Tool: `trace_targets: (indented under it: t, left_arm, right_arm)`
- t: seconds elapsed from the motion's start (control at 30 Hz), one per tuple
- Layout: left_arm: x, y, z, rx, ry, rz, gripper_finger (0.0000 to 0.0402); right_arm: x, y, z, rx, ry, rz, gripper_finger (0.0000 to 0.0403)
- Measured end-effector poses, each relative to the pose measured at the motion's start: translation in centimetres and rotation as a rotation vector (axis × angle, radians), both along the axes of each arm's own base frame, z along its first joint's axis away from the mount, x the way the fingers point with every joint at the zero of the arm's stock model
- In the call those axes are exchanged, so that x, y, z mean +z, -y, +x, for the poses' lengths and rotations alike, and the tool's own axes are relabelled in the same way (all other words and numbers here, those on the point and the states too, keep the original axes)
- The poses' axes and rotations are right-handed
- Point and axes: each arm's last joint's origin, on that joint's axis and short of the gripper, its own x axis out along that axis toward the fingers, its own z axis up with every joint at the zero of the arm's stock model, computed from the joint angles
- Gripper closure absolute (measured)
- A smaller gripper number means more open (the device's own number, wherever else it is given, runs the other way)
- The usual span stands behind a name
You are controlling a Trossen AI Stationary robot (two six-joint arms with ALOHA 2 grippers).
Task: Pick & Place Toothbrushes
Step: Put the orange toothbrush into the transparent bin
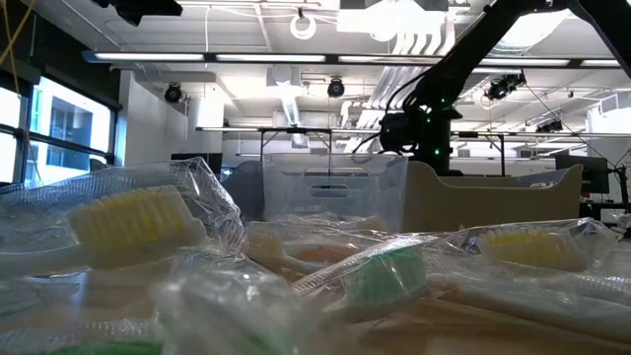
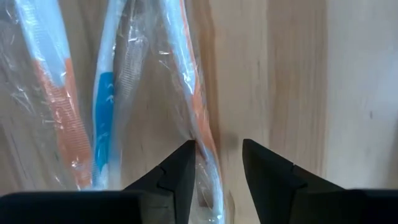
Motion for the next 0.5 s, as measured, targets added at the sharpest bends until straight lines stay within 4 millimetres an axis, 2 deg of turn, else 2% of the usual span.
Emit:
trace_targets:
  t: [0.27,0.5]
  left_arm:
    - [0.0,0.0,0.0,0.0,0.0,0.0,0.04]
    - [0.0,0.0,0.0,0.0,0.0,0.0,0.04]
  right_arm:
    - [-0.64,0.12,0.12,0.002,-0.013,0.011,0.0292]
    - [-0.67,0.19,0.1,-0.009,-0.023,-0.001,0.0373]
